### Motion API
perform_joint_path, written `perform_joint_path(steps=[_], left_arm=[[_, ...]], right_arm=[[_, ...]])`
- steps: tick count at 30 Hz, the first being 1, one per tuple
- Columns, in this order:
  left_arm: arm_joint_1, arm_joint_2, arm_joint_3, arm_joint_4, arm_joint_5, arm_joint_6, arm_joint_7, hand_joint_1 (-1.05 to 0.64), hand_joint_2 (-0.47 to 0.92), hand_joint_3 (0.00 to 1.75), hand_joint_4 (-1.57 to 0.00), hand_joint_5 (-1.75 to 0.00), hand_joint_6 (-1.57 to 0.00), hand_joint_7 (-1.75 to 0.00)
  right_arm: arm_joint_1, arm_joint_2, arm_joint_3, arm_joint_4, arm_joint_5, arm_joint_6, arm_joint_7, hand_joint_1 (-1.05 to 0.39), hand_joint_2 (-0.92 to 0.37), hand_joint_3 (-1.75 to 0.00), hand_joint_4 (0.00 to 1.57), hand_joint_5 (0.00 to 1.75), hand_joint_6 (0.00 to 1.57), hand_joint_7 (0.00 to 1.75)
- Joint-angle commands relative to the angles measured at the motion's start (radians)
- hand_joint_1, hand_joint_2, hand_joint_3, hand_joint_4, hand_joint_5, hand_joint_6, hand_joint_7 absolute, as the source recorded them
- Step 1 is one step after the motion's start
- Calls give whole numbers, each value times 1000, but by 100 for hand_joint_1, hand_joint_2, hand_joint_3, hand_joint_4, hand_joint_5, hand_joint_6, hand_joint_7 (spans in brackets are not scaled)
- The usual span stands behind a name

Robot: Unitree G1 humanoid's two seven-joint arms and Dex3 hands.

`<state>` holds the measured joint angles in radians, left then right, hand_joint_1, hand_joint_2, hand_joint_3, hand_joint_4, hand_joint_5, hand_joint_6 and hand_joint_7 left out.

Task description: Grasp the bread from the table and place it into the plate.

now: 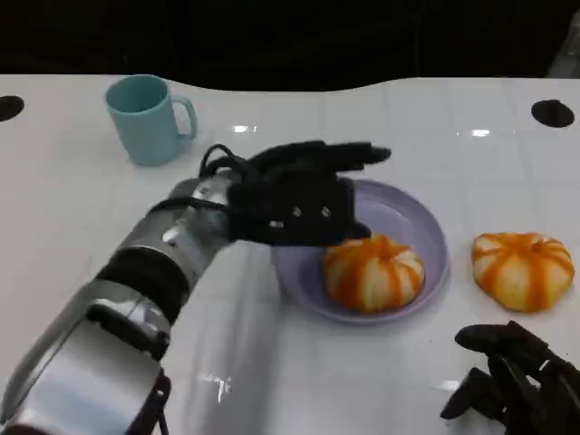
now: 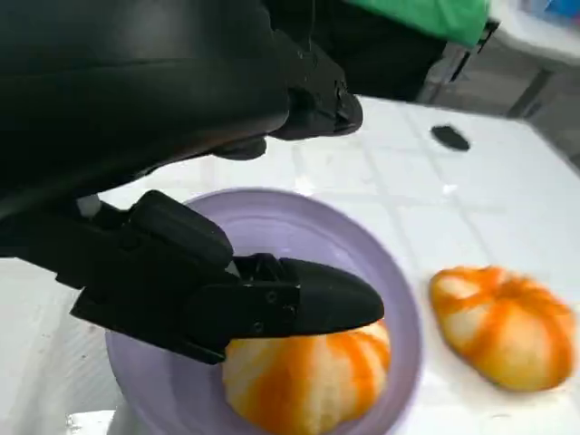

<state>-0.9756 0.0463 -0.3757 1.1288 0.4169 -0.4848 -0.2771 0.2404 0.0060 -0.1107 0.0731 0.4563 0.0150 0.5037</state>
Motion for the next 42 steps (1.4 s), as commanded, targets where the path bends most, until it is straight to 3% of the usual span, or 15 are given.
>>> perform_joint_path(steps=[1, 5, 6, 8, 14, 15, 16, 19, 22, 30, 42], left_arm=[[79, 13, 129, -79, -180, -21, -111, -85, 92, 49, -22, -31, -28, -8], [198, -11, 259, -203, -377, -10, -164, -72, 92, 49, -45, -47, -45, -14], [226, -17, 281, -235, -416, 2, -178, -64, 92, 52, -58, -56, -59, -20], [290, -33, 332, -314, -518, 57, -222, -59, 92, 54, -68, -64, -69, -25], [450, -80, 439, -570, -781, 362, -277, -56, 92, 46, -72, -119, -85, -46], [490, -90, 449, -637, -808, 413, -252, -55, 92, 46, -72, -132, -84, -64], [519, -95, 454, -688, -823, 449, -233, -54, 92, 47, -70, -150, -74, -95], [615, -114, 470, -842, -867, 539, -181, -52, 92, 55, -68, -171, -54, -144], [721, -117, 479, -986, -913, 638, -143, -54, 92, 55, -66, -174, -47, -159], [946, -159, 495, -1208, -983, 757, -40, -52, 92, 55, -70, -175, -47, -164], [1119, -187, 500, -1286, -1004, 756, -25, -52, 92, 54, -75, -175, -50, -166]], right_arm=[[1, -12, -17, -4, 6, 1, -7, -78, -92, -22, 70, 144, 72, 101], [-5, -6, -23, 3, 24, 6, -2, -77, -92, -18, 72, 142, 74, 98], [-4, -10, -21, 3, 18, 1, -1, -78, -92, -19, 71, 141, 73, 98], [-5, -16, -20, 10, 7, -15, 9, -78, -92, -20, 70, 142, 72, 98], [0, -14, -21, 0, 8, -2, 4, -77, -92, -21, 70, 142, 71, 99], [2, -14, -20, -3, 2, -2, -2, -78, -92, -21, 70, 143, 72, 99], [3, -13, -19, -5, -3, -2, -6, -79, -92, -21, 70, 143, 72, 100], [3, -10, -20, -5, 3, -3, -4, -79, -92, -21, 69, 143, 72, 100], [2, -9, -21, -1, 10, -4, 4, -79, -92, -20, 70, 143, 72, 100], [13, -8, -17, -17, 12, 4, 1, -78, -92, -20, 71, 143, 73, 99], [32, -3, -8, -30, 15, 6, -1, -78, -92, -19, 78, 130, 77, 90]])
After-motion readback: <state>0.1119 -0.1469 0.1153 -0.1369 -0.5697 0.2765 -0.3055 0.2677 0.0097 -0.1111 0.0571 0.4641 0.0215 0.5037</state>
